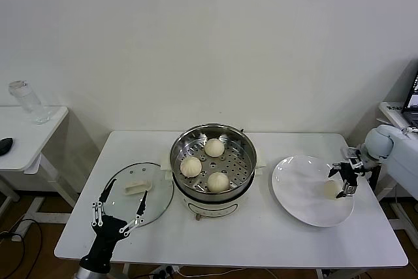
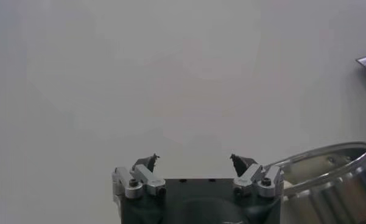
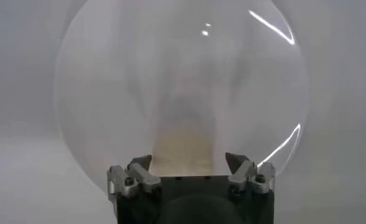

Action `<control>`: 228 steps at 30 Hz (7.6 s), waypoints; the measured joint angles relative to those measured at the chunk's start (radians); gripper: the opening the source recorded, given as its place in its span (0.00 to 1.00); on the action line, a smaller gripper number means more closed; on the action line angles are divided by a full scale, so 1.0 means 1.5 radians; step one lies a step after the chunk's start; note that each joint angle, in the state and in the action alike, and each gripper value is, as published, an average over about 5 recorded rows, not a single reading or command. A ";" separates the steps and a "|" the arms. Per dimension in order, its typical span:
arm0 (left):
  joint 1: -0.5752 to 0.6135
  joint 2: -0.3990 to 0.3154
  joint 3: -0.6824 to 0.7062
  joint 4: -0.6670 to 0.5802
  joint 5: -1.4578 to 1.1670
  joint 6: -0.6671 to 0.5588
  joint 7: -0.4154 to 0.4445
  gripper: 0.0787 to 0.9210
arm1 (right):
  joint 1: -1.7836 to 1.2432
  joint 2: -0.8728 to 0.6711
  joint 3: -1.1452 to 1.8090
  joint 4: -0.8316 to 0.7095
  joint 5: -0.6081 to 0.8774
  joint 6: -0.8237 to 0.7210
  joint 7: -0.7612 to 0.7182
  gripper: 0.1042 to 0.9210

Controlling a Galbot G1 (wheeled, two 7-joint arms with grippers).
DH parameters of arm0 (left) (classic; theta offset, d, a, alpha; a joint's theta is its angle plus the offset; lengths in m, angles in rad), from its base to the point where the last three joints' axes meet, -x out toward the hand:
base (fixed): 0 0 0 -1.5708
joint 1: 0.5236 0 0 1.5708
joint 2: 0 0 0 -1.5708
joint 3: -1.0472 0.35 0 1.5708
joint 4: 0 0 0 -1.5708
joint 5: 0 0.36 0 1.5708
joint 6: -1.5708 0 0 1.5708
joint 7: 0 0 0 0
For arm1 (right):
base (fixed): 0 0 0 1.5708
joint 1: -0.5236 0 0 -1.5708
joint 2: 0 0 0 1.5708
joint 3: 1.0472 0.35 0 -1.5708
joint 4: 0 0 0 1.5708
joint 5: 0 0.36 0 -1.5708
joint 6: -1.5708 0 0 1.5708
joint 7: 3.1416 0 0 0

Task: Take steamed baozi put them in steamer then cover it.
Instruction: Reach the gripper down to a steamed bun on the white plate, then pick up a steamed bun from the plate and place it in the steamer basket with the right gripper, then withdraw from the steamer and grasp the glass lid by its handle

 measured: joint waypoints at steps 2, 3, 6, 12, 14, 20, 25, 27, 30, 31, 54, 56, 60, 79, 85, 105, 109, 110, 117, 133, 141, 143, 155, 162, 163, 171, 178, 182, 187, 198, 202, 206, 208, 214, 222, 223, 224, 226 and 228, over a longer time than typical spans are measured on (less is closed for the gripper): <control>0.000 0.000 0.000 0.000 0.000 0.000 0.000 0.88 | -0.001 0.004 0.000 -0.004 -0.003 0.000 -0.001 0.83; 0.000 0.000 -0.001 0.000 0.000 0.000 0.000 0.88 | -0.001 0.005 0.000 -0.006 -0.004 0.000 -0.002 0.81; 0.000 0.000 -0.002 0.001 -0.001 0.000 0.000 0.88 | 0.000 0.007 -0.002 -0.009 -0.006 -0.001 -0.004 0.75; -0.001 0.000 -0.002 0.001 -0.001 0.001 0.000 0.88 | 0.017 0.004 -0.013 -0.001 -0.002 -0.005 -0.012 0.70; -0.002 0.001 -0.002 0.001 -0.001 0.001 0.000 0.88 | 0.031 0.001 -0.020 0.009 0.004 -0.008 -0.019 0.69; -0.004 0.006 0.003 0.001 -0.001 0.002 -0.001 0.88 | 0.112 0.002 -0.068 0.056 0.050 -0.027 -0.057 0.68; -0.006 0.008 0.006 -0.001 -0.001 0.002 -0.001 0.88 | 0.221 0.019 -0.148 0.111 0.129 -0.057 -0.081 0.68; -0.006 0.009 0.007 -0.001 -0.001 0.002 -0.001 0.88 | 0.266 0.030 -0.182 0.135 0.167 -0.072 -0.085 0.68; -0.005 0.010 0.010 -0.001 -0.001 0.001 -0.002 0.88 | 0.328 0.051 -0.229 0.171 0.226 -0.094 -0.088 0.67; -0.005 0.010 0.010 -0.002 -0.001 0.001 -0.002 0.88 | 0.347 0.060 -0.243 0.182 0.245 -0.101 -0.089 0.67; -0.007 0.014 0.018 -0.003 -0.001 -0.008 -0.005 0.88 | 0.507 0.305 -0.455 0.274 0.416 -0.184 -0.028 0.64; -0.007 0.014 0.018 -0.003 -0.001 -0.009 -0.005 0.88 | 0.502 0.320 -0.462 0.266 0.412 -0.185 -0.026 0.64; -0.005 0.015 0.016 -0.001 -0.002 -0.012 -0.005 0.88 | 0.490 0.346 -0.473 0.250 0.403 -0.186 -0.022 0.64; -0.003 0.012 0.010 0.001 -0.003 -0.018 -0.007 0.88 | 0.439 0.393 -0.491 0.204 0.345 -0.186 -0.024 0.67; -0.004 0.012 0.007 0.001 -0.003 -0.018 -0.008 0.88 | 0.431 0.394 -0.492 0.200 0.334 -0.181 -0.024 0.73; -0.012 0.014 -0.006 -0.002 0.025 -0.001 -0.026 0.88 | 0.420 0.330 -0.400 0.270 0.347 -0.160 0.046 0.88; -0.021 0.018 -0.004 -0.002 0.051 0.011 -0.043 0.88 | 0.401 0.276 -0.356 0.327 0.367 -0.130 0.155 0.88; -0.025 0.020 -0.003 -0.002 0.060 0.014 -0.050 0.88 | 0.393 0.261 -0.343 0.341 0.371 -0.121 0.192 0.88; -0.051 0.028 0.008 0.005 0.138 0.050 -0.112 0.88 | 0.278 0.158 -0.208 0.422 0.376 -0.058 0.493 0.88; -0.090 0.048 0.021 0.041 0.380 0.148 -0.238 0.88 | -0.296 0.102 0.388 0.517 0.294 0.079 0.887 0.88; -0.092 0.056 0.000 0.067 0.492 0.171 -0.240 0.88 | -0.552 0.170 0.647 0.540 0.245 0.139 0.921 0.88; -0.095 0.059 -0.006 0.076 0.515 0.177 -0.236 0.88 | -0.605 0.189 0.699 0.545 0.238 0.151 0.924 0.88; -0.127 0.069 0.008 0.177 0.665 0.226 -0.238 0.88 | -0.820 0.279 0.884 0.559 0.196 0.187 0.936 0.88; -0.159 0.058 0.042 0.246 0.700 0.272 -0.239 0.88 | -0.875 0.306 0.921 0.562 0.181 0.196 0.936 0.88; -0.164 0.056 0.046 0.253 0.701 0.279 -0.239 0.88 | -0.880 0.309 0.924 0.562 0.178 0.196 0.936 0.88; -0.205 0.041 0.068 0.295 0.695 0.324 -0.238 0.88 | -0.910 0.331 0.938 0.560 0.162 0.201 0.931 0.88; -0.235 0.034 0.086 0.318 0.686 0.347 -0.238 0.88 | -0.922 0.341 0.946 0.557 0.149 0.204 0.928 0.88; -0.251 0.031 0.095 0.330 0.684 0.356 -0.237 0.88 | -0.928 0.346 0.948 0.559 0.142 0.207 0.926 0.88; -0.269 0.025 0.103 0.342 0.683 0.367 -0.237 0.88 | -0.933 0.349 0.950 0.560 0.135 0.208 0.924 0.88; -0.307 0.012 0.114 0.373 0.683 0.381 -0.236 0.88 | -0.941 0.350 0.955 0.561 0.126 0.211 0.923 0.88; -0.321 0.009 0.114 0.380 0.682 0.387 -0.233 0.88 | -0.940 0.349 0.953 0.559 0.123 0.211 0.922 0.88; -0.331 0.006 0.118 0.387 0.682 0.393 -0.230 0.88 | -0.939 0.348 0.952 0.558 0.121 0.212 0.923 0.88; -0.335 0.004 0.120 0.390 0.683 0.396 -0.227 0.88 | -0.939 0.347 0.953 0.558 0.121 0.212 0.923 0.88; -0.347 -0.001 0.123 0.403 0.685 0.401 -0.222 0.84 | -0.937 0.345 0.953 0.560 0.120 0.212 0.924 0.88; -0.347 -0.002 0.124 0.409 0.686 0.408 -0.215 0.57 | -0.927 0.340 0.952 0.561 0.119 0.209 0.928 0.88; -0.346 -0.003 0.125 0.409 0.686 0.410 -0.213 0.54 | -0.926 0.340 0.952 0.561 0.119 0.209 0.929 0.88; -0.346 -0.004 0.125 0.410 0.686 0.411 -0.212 0.51 | -0.925 0.341 0.952 0.561 0.119 0.209 0.929 0.88; -0.348 -0.005 0.125 0.412 0.687 0.413 -0.210 0.44 | -0.924 0.341 0.951 0.562 0.119 0.209 0.929 0.88; -0.350 -0.006 0.125 0.415 0.689 0.414 -0.209 0.36 | -0.923 0.341 0.951 0.563 0.118 0.209 0.929 0.88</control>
